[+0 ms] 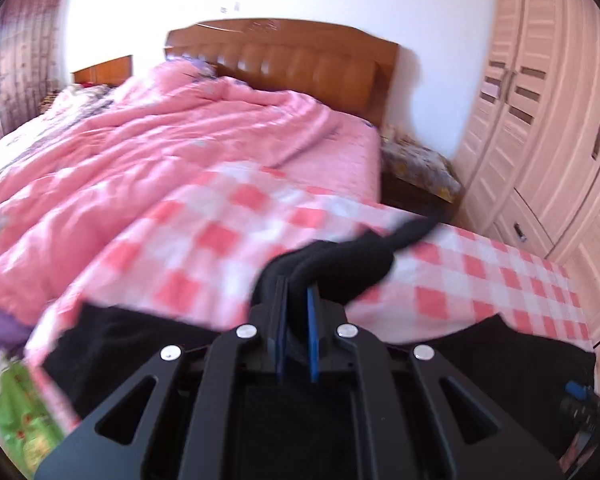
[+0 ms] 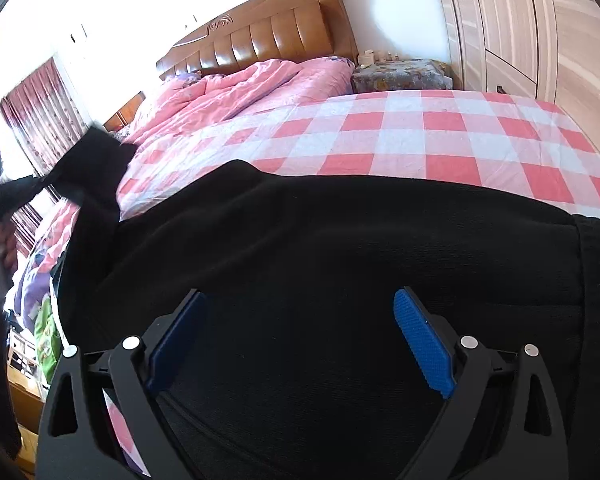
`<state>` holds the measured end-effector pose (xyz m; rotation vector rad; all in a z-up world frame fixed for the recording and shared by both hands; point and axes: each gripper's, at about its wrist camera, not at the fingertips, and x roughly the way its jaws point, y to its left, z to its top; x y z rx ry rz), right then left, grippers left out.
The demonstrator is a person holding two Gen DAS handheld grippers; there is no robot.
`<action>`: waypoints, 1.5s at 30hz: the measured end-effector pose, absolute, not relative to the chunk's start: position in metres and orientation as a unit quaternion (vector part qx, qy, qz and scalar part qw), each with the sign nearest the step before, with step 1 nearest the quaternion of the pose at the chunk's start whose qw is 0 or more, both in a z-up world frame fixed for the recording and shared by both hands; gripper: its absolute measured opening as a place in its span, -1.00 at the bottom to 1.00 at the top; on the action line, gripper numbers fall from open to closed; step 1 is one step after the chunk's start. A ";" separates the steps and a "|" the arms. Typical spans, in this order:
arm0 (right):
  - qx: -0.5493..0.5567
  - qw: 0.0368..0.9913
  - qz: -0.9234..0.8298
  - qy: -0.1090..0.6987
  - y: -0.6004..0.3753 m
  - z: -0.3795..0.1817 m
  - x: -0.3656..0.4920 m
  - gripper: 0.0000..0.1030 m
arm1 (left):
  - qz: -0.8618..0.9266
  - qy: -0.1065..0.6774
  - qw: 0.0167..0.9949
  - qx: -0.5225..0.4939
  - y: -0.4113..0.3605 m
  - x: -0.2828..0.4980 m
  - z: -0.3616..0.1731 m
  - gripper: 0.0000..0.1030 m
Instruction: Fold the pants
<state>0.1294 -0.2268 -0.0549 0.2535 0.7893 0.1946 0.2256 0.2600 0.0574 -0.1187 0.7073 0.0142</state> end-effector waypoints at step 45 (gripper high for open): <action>-0.272 0.756 0.450 0.390 0.104 -0.076 0.313 -0.16 | -0.025 0.412 0.907 0.079 0.317 0.124 -0.063 0.67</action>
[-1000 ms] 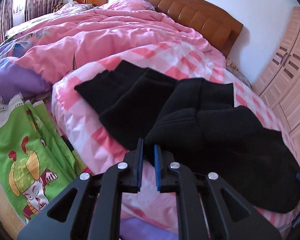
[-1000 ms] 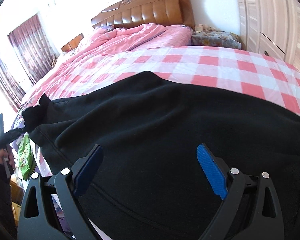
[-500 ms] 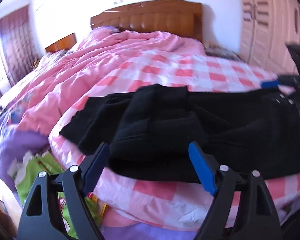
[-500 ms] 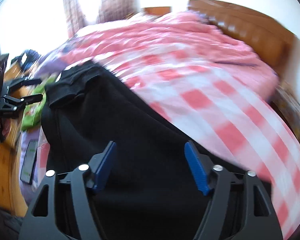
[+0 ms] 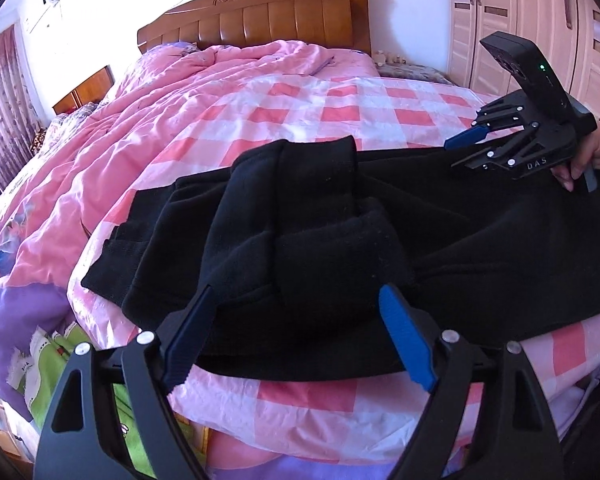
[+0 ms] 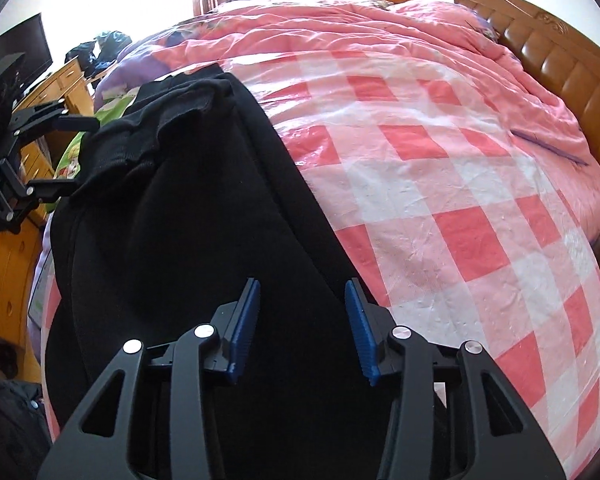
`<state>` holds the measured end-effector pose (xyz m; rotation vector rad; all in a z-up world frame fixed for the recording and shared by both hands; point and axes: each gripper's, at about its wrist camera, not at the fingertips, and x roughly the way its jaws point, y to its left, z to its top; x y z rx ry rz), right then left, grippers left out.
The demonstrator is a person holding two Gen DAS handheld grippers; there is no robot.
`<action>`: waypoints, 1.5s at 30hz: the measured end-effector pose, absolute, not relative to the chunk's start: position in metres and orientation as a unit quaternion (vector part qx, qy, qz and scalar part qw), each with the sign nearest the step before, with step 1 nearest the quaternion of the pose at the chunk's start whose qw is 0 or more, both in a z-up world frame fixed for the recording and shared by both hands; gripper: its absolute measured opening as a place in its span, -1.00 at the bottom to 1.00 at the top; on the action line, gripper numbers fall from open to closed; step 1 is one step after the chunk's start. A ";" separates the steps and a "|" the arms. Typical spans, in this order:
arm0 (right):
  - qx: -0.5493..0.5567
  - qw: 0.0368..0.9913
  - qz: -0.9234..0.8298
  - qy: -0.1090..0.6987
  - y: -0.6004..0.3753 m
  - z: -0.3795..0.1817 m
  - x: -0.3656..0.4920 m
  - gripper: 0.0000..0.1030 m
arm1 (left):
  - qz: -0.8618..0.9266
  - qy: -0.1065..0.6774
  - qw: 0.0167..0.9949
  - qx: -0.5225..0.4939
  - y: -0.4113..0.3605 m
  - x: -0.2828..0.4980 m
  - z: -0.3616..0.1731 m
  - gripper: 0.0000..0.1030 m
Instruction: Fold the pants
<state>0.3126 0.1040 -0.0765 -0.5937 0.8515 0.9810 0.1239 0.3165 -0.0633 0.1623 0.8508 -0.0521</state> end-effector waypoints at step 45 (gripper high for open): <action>-0.224 0.815 0.403 0.352 0.087 -0.074 0.312 0.43 | 0.053 0.199 0.795 -0.571 0.535 0.115 -0.114 0.73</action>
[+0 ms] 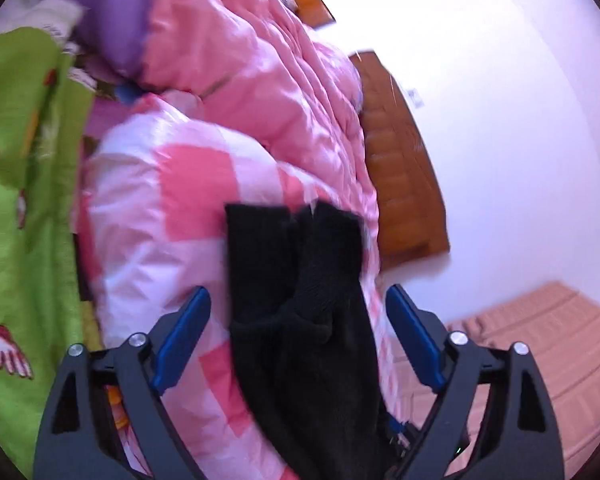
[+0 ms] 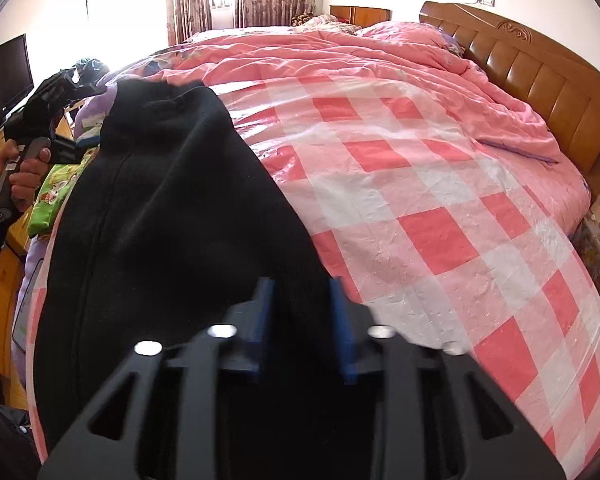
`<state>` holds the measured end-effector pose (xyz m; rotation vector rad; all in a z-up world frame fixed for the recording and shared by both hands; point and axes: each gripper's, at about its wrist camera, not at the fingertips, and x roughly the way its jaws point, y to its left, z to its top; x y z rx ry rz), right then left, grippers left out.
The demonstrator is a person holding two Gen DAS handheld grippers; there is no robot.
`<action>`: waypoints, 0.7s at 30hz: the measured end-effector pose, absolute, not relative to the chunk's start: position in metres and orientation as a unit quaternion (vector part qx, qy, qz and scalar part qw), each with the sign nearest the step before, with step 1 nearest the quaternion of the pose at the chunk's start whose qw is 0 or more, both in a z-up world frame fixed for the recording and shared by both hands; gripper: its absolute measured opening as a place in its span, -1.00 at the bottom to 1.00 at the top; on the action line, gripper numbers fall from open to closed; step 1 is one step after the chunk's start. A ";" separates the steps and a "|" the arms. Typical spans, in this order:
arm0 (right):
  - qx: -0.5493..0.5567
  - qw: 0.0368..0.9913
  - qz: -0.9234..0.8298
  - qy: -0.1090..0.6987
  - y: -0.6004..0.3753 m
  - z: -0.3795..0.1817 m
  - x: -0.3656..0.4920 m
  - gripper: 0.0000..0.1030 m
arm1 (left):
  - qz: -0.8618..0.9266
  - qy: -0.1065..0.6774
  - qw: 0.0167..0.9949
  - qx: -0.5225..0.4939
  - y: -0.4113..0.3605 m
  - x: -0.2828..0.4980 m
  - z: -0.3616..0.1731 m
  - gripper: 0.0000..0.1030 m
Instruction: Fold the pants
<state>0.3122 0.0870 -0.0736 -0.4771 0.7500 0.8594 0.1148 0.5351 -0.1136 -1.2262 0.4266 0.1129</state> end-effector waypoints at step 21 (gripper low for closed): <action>-0.226 0.732 0.551 0.330 0.079 -0.067 0.149 -0.16 | 0.072 0.266 0.848 -0.453 0.504 0.158 -0.106 -0.58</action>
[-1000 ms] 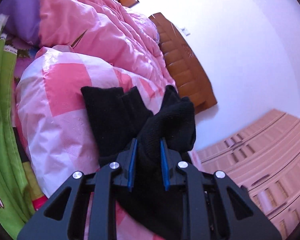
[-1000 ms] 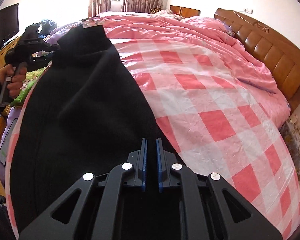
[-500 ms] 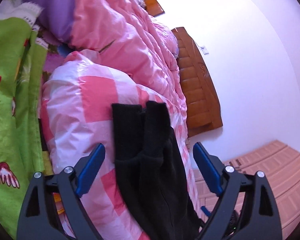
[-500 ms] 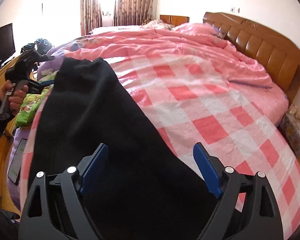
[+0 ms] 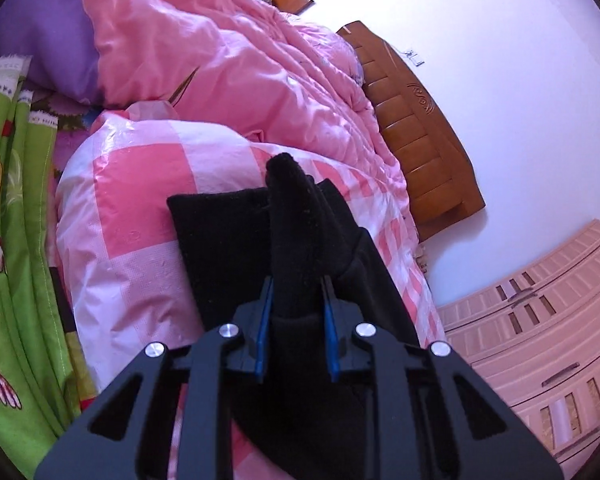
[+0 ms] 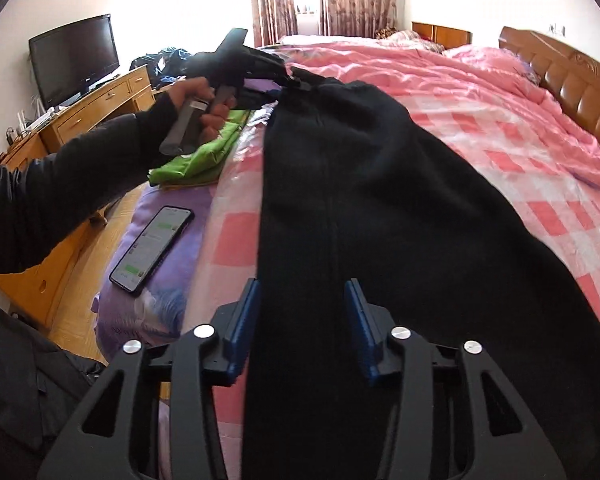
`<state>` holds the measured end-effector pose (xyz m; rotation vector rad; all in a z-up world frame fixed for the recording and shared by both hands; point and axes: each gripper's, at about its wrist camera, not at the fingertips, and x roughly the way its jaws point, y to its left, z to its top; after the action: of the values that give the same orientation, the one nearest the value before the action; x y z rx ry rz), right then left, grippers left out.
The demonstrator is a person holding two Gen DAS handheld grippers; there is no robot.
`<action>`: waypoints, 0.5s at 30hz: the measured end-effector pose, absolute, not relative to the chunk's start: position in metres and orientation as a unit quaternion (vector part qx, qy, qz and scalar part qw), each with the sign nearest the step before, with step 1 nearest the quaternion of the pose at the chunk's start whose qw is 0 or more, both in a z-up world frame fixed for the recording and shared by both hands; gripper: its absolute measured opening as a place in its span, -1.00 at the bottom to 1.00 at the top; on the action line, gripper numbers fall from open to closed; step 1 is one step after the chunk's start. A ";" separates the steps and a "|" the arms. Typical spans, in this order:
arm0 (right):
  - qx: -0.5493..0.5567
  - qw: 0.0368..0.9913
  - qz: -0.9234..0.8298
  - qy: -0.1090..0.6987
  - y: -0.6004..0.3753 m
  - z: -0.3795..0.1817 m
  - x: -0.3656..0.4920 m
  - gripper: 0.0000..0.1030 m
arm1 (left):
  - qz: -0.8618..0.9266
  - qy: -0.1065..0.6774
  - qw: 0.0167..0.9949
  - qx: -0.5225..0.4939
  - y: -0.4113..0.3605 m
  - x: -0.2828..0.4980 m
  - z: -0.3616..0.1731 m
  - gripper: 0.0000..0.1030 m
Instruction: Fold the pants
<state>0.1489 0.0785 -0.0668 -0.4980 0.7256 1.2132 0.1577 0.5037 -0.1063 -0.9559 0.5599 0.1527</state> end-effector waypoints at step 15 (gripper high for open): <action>-0.315 0.733 0.520 0.305 0.096 -0.081 0.134 -0.84 | 0.063 0.267 0.838 -0.473 0.508 0.154 -0.108 -0.59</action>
<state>0.1338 0.0956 -0.0807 -0.6932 0.6701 1.1443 0.1543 0.5082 -0.1079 -1.0001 0.5642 0.1340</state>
